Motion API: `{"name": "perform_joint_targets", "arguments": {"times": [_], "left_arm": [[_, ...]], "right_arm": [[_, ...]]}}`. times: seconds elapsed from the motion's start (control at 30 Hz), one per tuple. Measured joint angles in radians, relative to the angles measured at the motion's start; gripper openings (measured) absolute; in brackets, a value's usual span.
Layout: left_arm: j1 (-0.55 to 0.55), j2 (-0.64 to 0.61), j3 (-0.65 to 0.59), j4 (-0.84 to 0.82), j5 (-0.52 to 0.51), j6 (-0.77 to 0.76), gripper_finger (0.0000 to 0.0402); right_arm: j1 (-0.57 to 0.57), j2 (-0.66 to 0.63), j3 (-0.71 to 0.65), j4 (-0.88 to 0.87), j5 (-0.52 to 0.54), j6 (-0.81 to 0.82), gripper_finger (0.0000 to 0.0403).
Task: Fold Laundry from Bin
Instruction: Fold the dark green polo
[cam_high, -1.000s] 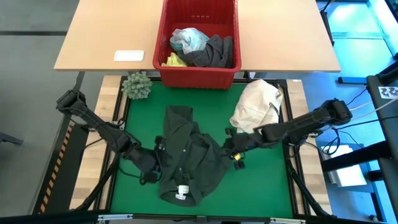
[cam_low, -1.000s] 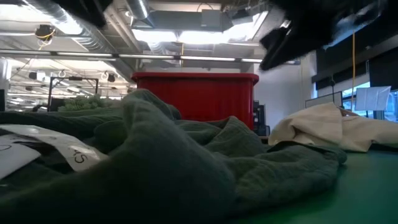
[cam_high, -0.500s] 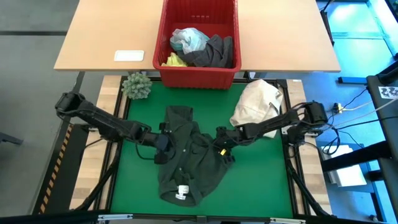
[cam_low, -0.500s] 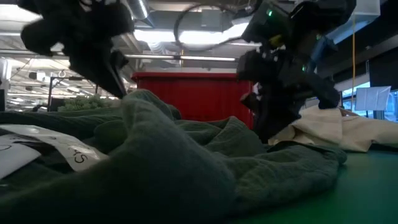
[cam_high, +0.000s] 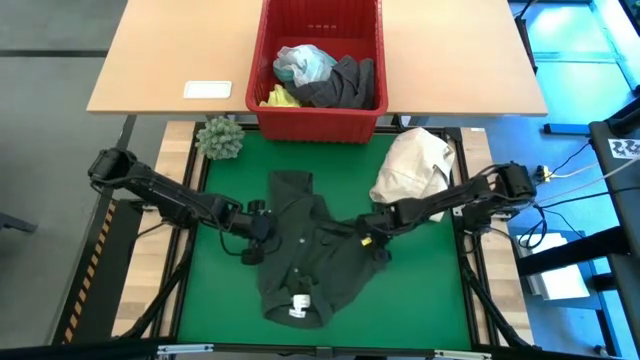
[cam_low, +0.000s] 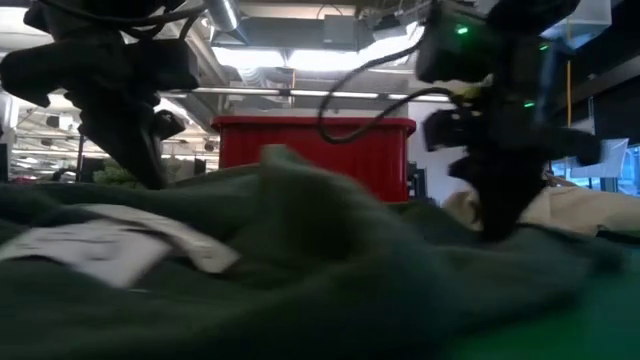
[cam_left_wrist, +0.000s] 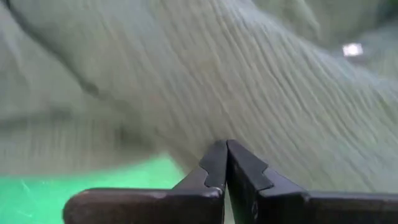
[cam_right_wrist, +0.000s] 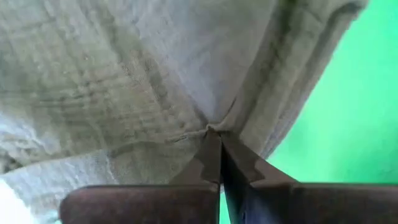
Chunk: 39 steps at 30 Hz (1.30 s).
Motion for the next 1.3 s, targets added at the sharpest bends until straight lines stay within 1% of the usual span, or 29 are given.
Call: {"name": "perform_joint_targets", "arguments": {"times": [0.17,0.27,0.43,0.57,0.73,0.9,0.97,1.1,1.2,1.3], "left_arm": [[-0.002,0.000,0.000,-0.010,0.003,-0.021,0.0001],[-0.002,0.000,0.000,-0.003,0.003,-0.021,0.0001],[-0.002,0.001,0.000,0.085,0.005,0.005,0.0001],[0.004,0.031,0.000,0.158,0.006,0.059,0.0001],[0.044,0.120,0.000,0.200,0.003,0.103,0.0001],[0.089,0.224,0.000,0.334,0.004,0.144,0.0000],[0.101,0.252,0.000,0.363,0.023,0.155,0.0000],[0.109,0.285,0.001,0.331,0.054,0.135,0.0000],[0.104,0.285,0.006,0.255,0.089,0.085,0.0000],[0.080,0.280,0.008,0.150,0.146,0.006,0.0000]], "right_arm": [[0.079,-0.034,-0.005,-0.147,-0.118,0.103,0.0001],[0.120,-0.046,-0.006,-0.161,-0.161,0.133,0.0001],[0.130,-0.047,-0.005,-0.124,-0.136,0.135,0.0001],[0.116,-0.047,-0.005,-0.104,-0.109,0.120,0.0001],[0.105,-0.047,-0.005,-0.100,-0.098,0.106,0.0000],[0.089,-0.047,-0.004,-0.081,-0.098,0.090,0.0000],[0.088,-0.048,-0.004,-0.083,-0.093,0.088,0.0000],[0.088,-0.048,-0.004,-0.083,-0.082,0.071,0.0000],[0.088,-0.048,-0.004,-0.085,-0.081,0.071,0.0000],[0.089,-0.048,-0.003,-0.086,-0.081,0.076,0.0000]]}}
